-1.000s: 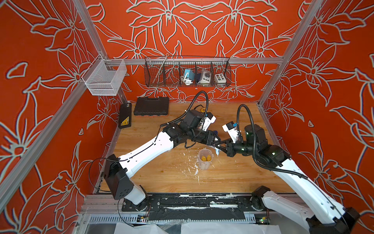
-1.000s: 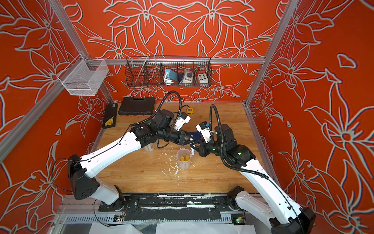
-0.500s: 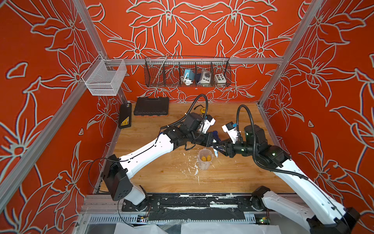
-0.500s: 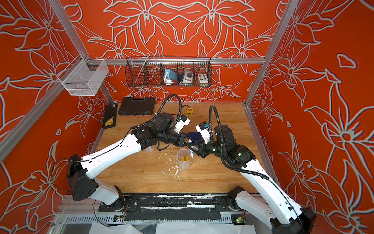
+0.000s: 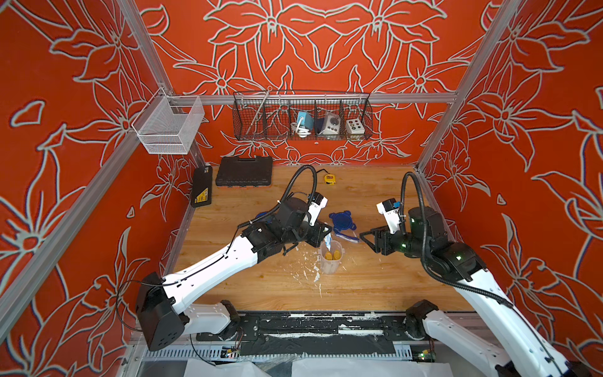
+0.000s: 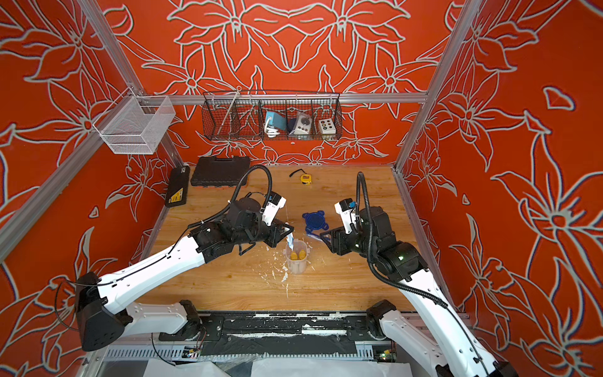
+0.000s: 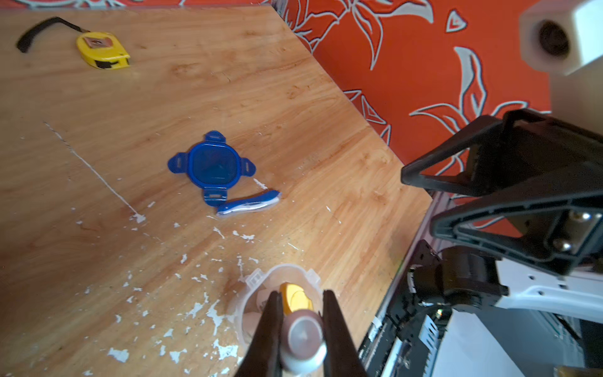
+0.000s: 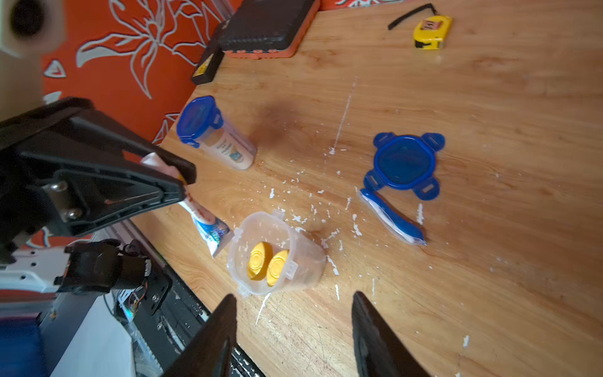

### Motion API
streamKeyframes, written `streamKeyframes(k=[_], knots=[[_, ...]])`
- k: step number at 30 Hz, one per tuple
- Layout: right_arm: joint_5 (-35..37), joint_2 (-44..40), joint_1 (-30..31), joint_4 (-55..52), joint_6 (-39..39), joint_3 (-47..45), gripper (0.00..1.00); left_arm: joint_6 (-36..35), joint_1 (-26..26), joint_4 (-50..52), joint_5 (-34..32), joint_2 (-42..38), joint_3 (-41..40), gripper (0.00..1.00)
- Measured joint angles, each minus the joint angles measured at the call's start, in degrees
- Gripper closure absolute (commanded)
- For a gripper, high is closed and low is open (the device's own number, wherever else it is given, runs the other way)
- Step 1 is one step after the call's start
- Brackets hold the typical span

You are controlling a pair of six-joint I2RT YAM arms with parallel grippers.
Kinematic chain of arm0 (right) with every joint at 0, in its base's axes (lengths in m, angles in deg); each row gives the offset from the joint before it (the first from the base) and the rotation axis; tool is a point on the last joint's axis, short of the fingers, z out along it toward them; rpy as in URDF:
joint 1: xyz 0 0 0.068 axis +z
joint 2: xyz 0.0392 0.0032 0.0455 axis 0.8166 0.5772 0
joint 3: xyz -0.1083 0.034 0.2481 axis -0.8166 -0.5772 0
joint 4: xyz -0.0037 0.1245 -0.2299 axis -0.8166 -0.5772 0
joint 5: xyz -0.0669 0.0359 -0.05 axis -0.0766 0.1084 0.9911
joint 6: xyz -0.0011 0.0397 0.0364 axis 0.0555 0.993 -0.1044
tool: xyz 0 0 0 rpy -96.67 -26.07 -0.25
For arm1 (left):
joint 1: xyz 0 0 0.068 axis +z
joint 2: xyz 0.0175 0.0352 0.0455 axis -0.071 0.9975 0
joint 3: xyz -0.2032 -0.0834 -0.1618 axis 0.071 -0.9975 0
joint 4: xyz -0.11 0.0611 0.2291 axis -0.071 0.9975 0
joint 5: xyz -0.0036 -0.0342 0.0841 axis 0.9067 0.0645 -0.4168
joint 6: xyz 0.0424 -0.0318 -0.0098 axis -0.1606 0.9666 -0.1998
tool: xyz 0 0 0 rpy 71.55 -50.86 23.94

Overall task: Pack away toiletry kits
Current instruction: Place the toiletry item into the container.

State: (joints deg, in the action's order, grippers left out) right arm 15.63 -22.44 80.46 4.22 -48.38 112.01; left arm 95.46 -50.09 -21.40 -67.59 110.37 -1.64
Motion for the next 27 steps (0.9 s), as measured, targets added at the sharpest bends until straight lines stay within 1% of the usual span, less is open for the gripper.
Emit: streamKeyframes(k=[1, 3, 5, 8, 15, 26, 27], knots=[[0.72, 0.83, -0.48, -1.29, 0.24, 0.35, 0.31, -0.57, -0.48, -1.53, -1.33, 0.02, -1.09, 1.0], [2.19, 2.58, -1.29, -3.67, 0.63, 1.57, 0.22, -1.57, -1.33, -4.0, -3.39, 0.07, -2.82, 1.0], [3.69, 3.96, -1.99, -5.86, 0.68, 3.26, 0.2, -2.51, -2.14, -6.34, -5.29, 0.11, -4.22, 1.0], [5.49, 4.9, -3.1, -8.11, 0.74, 5.29, 0.14, -3.56, -3.06, -9.75, -7.63, 0.2, -5.97, 1.0], [7.54, 4.98, -4.66, -11.69, 0.68, 6.43, 0.14, -5.09, -4.66, -14.97, -13.16, 1.2, -8.87, 1.0], [8.44, 5.03, -5.97, -14.19, 0.66, 7.32, 0.14, -5.38, -7.65, -19.08, -20.11, 3.23, -10.99, 1.0], [8.41, 5.2, -6.05, -14.27, 0.63, 7.32, 0.14, -5.33, -7.74, -19.3, -20.5, 3.28, -11.52, 0.97]])
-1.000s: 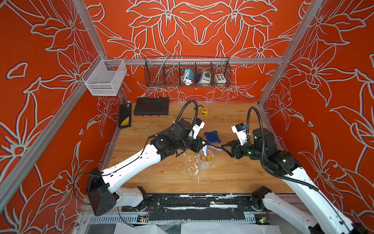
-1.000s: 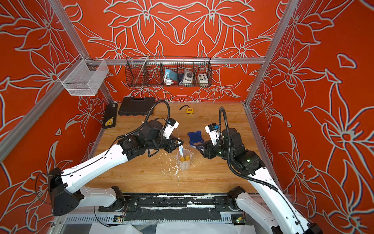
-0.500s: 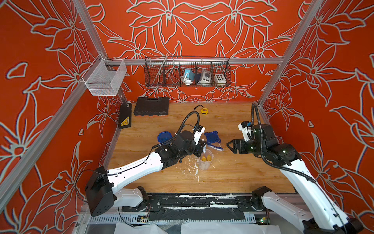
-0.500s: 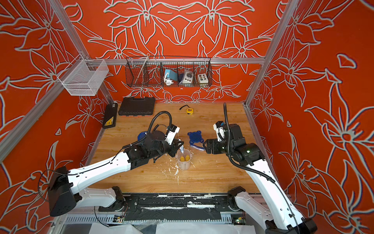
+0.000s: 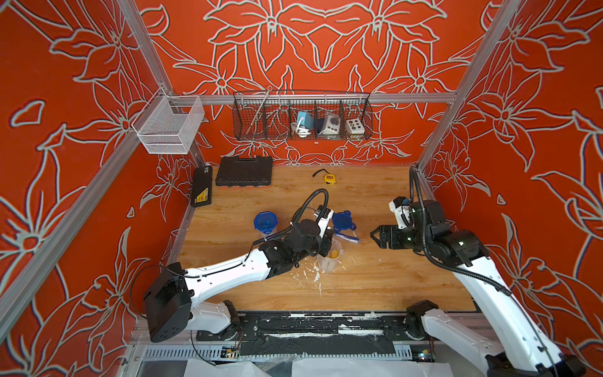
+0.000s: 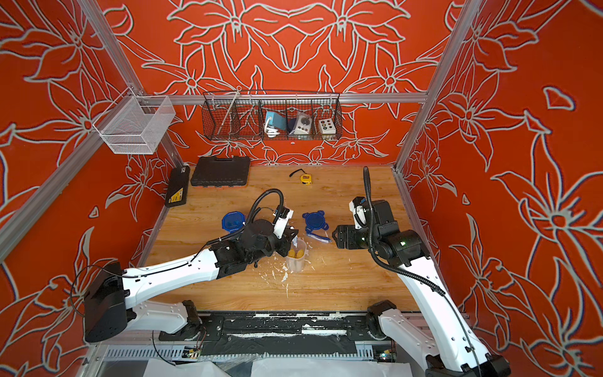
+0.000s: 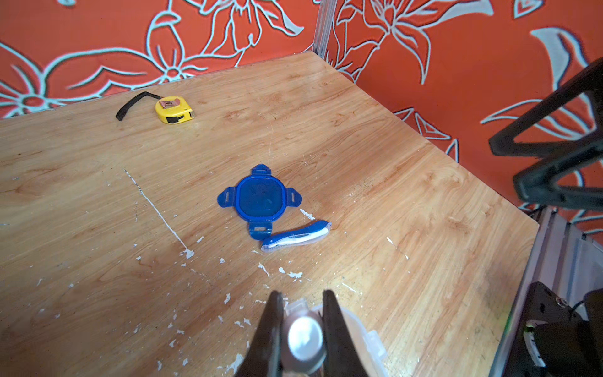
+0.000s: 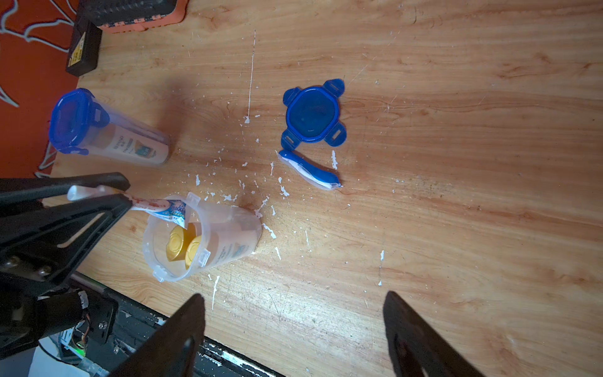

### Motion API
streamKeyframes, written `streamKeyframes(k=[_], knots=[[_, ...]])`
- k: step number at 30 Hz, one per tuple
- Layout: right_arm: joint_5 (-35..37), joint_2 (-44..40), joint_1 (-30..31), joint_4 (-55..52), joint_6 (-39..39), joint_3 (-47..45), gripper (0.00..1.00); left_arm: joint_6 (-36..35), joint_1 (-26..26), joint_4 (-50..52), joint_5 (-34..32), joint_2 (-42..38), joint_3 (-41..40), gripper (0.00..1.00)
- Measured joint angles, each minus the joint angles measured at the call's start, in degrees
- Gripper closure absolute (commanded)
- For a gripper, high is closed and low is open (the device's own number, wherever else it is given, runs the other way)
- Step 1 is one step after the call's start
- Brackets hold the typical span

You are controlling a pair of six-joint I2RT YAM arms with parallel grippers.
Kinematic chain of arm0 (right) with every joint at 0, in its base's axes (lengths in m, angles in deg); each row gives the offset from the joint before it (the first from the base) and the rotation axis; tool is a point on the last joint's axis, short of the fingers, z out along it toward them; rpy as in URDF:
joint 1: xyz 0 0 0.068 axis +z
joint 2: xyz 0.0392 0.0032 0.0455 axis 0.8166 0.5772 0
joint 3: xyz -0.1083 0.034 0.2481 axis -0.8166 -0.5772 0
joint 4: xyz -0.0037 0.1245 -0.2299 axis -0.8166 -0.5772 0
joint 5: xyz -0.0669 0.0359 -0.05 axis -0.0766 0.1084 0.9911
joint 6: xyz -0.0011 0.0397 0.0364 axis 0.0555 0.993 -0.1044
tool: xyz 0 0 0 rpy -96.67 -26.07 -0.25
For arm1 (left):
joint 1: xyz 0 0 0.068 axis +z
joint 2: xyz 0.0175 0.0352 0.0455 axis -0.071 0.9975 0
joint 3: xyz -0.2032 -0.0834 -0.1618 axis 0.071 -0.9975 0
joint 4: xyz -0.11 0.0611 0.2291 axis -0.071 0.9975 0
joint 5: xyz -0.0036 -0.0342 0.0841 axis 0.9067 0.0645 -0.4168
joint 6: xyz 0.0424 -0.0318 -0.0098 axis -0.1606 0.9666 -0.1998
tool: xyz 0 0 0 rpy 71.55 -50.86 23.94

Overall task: Pack away toiletry kits
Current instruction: Place the toiletry item into the container, then pick up the toiletry item from the center of the board.

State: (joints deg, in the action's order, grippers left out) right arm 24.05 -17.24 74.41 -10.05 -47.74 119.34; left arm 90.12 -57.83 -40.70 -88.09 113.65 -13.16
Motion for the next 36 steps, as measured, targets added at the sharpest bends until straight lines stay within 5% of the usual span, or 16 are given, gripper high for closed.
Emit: streamKeyframes(k=[5, 10, 15, 22, 28, 36], knots=[[0.0, 1.66, -0.17, -0.55, -0.26, 0.35, 0.14, 0.42, -0.24, -0.11, -1.29, 0.46, -1.29, 0.6], [0.22, 4.5, -0.26, -0.79, -1.05, 1.05, 0.16, 0.94, -0.33, -0.31, -1.38, 0.42, -1.31, 0.39], [0.22, 10.08, -0.39, 0.98, -3.04, 0.46, 0.21, 2.71, -0.22, 3.02, 0.79, -2.23, -0.96, 0.34], [-1.11, 26.38, -0.52, 10.91, -7.82, -2.38, 0.26, 8.76, 0.79, 12.87, 7.98, -16.28, 0.74, 0.31], [-3.08, 42.03, -0.52, 15.72, -11.32, 1.33, 0.2, 14.36, 4.0, 19.82, 10.03, -24.52, 1.27, 0.31], [-3.72, 47.5, 0.39, 18.51, -14.05, 4.59, 0.21, 19.04, 9.6, 23.1, 11.63, -27.89, -0.33, 0.31]])
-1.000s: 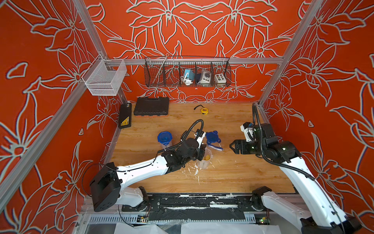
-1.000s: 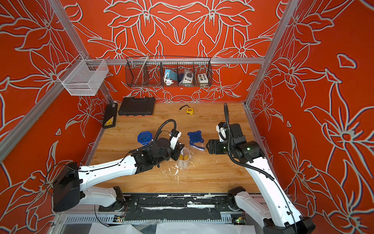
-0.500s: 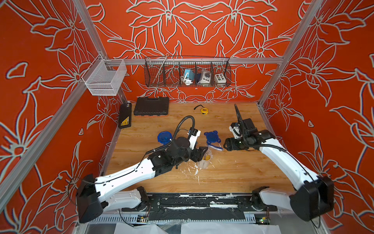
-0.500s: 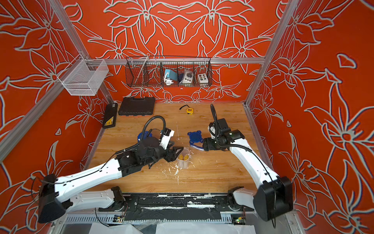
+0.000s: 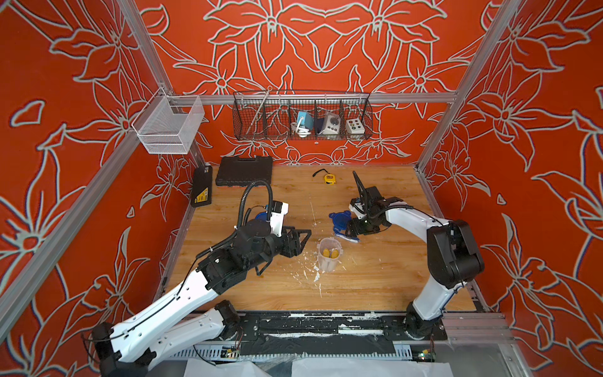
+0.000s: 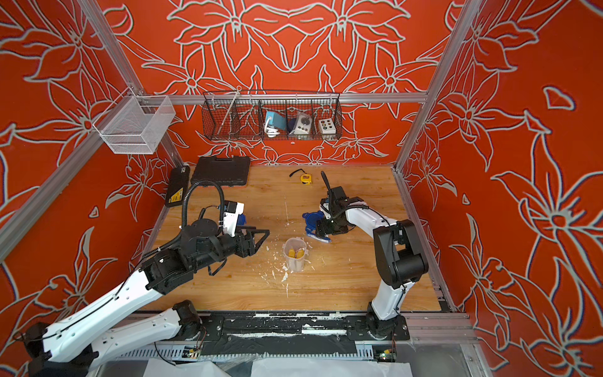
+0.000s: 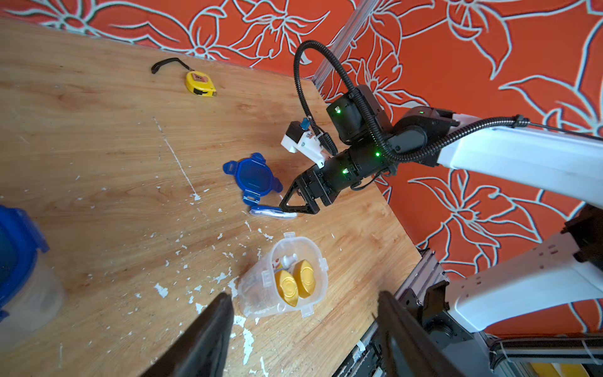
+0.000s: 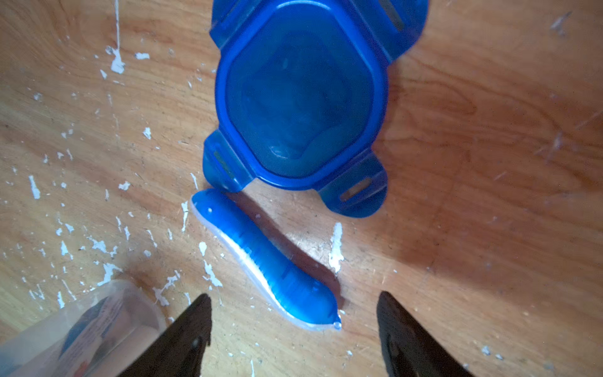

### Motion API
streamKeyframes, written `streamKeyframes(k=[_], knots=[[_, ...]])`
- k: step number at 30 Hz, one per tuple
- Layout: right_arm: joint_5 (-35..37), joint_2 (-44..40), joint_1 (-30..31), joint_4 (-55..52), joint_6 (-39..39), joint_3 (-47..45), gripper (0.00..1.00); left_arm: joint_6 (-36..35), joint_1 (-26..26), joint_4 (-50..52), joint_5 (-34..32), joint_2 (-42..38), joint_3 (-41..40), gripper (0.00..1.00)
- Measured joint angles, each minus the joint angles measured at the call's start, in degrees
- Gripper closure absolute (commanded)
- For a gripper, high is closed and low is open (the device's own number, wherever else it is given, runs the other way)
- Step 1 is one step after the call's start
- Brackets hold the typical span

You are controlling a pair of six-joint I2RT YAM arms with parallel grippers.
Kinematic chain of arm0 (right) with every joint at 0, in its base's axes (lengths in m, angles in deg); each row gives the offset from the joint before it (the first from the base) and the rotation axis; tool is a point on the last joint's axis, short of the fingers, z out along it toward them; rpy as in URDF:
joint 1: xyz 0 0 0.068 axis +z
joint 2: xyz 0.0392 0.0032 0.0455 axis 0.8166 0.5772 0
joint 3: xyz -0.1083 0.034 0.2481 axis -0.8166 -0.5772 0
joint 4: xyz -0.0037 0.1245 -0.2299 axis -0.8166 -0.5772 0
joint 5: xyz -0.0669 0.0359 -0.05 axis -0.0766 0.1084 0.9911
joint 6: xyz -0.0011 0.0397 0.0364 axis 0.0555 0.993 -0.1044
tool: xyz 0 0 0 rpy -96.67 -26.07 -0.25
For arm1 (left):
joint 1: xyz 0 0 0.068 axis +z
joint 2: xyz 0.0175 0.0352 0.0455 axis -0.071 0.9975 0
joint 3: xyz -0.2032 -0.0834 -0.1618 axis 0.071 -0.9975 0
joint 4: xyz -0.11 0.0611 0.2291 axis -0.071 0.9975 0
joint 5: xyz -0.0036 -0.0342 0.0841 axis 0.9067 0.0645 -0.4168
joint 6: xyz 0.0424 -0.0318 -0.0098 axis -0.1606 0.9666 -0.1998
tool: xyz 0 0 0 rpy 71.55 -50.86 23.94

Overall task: Pack away toiletry kits
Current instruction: Pick up the toiletry item from the center of the board, then place the toiletry item into the container.

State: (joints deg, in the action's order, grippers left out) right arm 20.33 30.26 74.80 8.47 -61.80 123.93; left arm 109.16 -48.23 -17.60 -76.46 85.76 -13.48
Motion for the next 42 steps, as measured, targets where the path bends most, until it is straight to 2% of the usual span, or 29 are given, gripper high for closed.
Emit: streamKeyframes(k=[7, 8, 11, 13, 24, 27, 30, 37, 42], knots=[[5.33, 3.87, 4.83, 0.28, -0.57, 0.22, 0.26, 1.7, 3.56, 0.5, 2.14, -0.46, -2.27, 0.31], [6.12, 3.89, 5.38, 0.66, -0.79, 0.22, 0.3, 1.86, 4.02, 0.52, 2.4, -0.44, -2.51, 0.31], [8.48, 3.89, 5.99, 0.98, -1.49, -0.35, 0.54, 1.84, 4.85, 0.5, 3.26, -0.26, -2.6, 0.31], [9.94, 3.8, 5.97, 1.2, -1.44, -0.7, 0.63, 1.75, 5.2, 0.55, 3.56, -0.11, -2.54, 0.31], [12.02, 2.08, 5.97, 1.75, 0.07, -2.6, 0.87, -1.09, 5.6, 2.32, 4.72, 3.32, 1.79, 0.31], [11.3, -3.45, 5.97, 2.54, 0.48, -7.58, 0.88, -1.64, 5.6, 3.58, 5.33, 6.03, 4.57, 0.25], [9.62, -14.12, 5.97, 3.72, 0.7, -12.41, 0.88, -0.85, 5.84, 5.29, 6.8, 10.03, 8.26, 0.24], [2.25, -39.06, 6.1, 8.94, 1.66, -13.46, 0.9, 2.29, 6.03, 5.7, 16.02, 20.24, 14.95, 0.21], [-2.25, -46.25, 7.02, 9.75, 3.52, -13.46, 0.92, 4.5, 6.03, 2.19, 21.59, 22.95, 18.6, 0.19]])
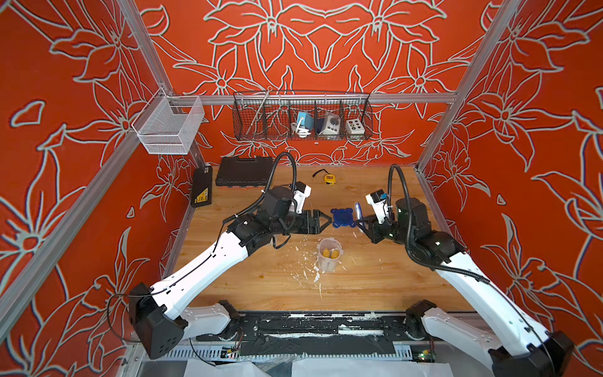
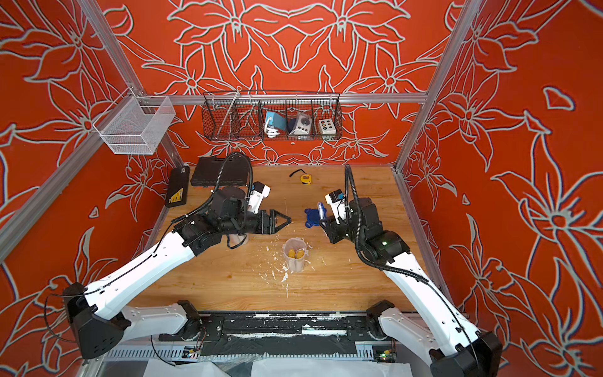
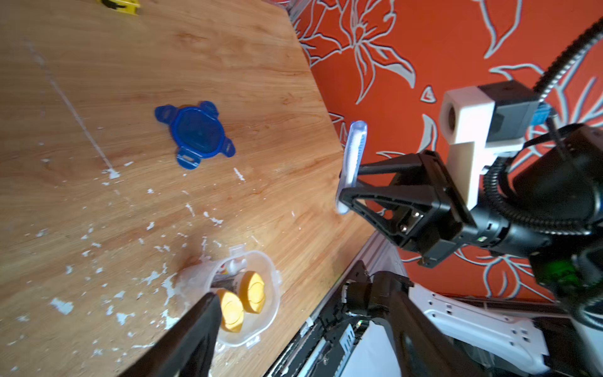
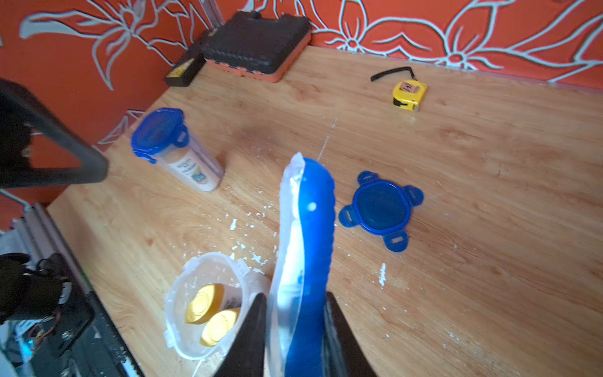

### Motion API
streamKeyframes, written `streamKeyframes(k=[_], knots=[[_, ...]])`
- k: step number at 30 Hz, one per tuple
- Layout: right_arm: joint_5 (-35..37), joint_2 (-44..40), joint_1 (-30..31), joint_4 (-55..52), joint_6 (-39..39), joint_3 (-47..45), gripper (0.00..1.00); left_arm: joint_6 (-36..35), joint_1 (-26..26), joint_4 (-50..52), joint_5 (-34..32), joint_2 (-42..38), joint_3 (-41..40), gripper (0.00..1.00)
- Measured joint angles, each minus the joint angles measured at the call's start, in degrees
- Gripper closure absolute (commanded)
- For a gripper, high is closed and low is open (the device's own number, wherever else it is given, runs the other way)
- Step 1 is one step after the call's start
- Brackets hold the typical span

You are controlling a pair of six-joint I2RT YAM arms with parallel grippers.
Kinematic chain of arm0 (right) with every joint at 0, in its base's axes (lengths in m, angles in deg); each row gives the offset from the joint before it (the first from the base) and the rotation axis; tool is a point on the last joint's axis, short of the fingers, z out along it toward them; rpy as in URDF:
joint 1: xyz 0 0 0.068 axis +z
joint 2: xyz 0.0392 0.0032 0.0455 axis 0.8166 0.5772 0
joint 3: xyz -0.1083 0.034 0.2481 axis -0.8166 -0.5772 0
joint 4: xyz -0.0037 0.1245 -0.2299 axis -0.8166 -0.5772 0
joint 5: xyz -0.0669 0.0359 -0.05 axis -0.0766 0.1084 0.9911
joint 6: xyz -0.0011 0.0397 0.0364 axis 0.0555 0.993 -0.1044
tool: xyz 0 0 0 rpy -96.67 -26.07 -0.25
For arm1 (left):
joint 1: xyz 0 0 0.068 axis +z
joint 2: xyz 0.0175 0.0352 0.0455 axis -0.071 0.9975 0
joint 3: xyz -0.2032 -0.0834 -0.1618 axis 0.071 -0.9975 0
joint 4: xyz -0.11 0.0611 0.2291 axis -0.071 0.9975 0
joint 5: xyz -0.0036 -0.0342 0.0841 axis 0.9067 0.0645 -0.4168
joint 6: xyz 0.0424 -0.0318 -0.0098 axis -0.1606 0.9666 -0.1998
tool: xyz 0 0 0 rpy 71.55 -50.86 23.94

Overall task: Pack away toiletry kits
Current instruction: Place the toiletry item into the container.

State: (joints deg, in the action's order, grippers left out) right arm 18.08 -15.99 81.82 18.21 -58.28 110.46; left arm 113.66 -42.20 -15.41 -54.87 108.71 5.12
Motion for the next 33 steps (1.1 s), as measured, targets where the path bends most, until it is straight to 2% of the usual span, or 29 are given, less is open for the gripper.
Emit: streamKeyframes(k=[6, 17, 24, 29, 30, 33], knots=[[-1.62, -0.48, 2.67, 0.0, 2.05, 0.0, 0.92, 2.25, -0.15, -4.83, 3.34, 3.8, 2.23, 0.2], [-1.64, 1.66, 5.75, 1.33, 3.87, 0.2, 0.93, 0.2, -2.43, -5.81, 1.64, 17.05, 10.32, 0.29], [-1.64, 1.68, 6.75, 2.64, 4.76, 0.2, 0.93, -1.16, -3.76, -5.68, 0.46, 19.34, 11.65, 0.58], [-1.64, 1.68, 6.97, 2.51, 4.94, 0.2, 0.92, -1.92, -3.93, -5.79, 0.37, 19.41, 11.78, 0.89], [-1.57, 1.7, 6.99, 2.45, 4.94, 0.2, 0.89, -1.73, -3.96, -5.99, 0.79, 19.41, 11.89, 0.98], [-1.29, 1.75, 7.13, 2.38, 4.92, 0.2, 0.72, -2.45, -4.22, -5.81, 0.81, 19.37, 12.15, 1.0]])
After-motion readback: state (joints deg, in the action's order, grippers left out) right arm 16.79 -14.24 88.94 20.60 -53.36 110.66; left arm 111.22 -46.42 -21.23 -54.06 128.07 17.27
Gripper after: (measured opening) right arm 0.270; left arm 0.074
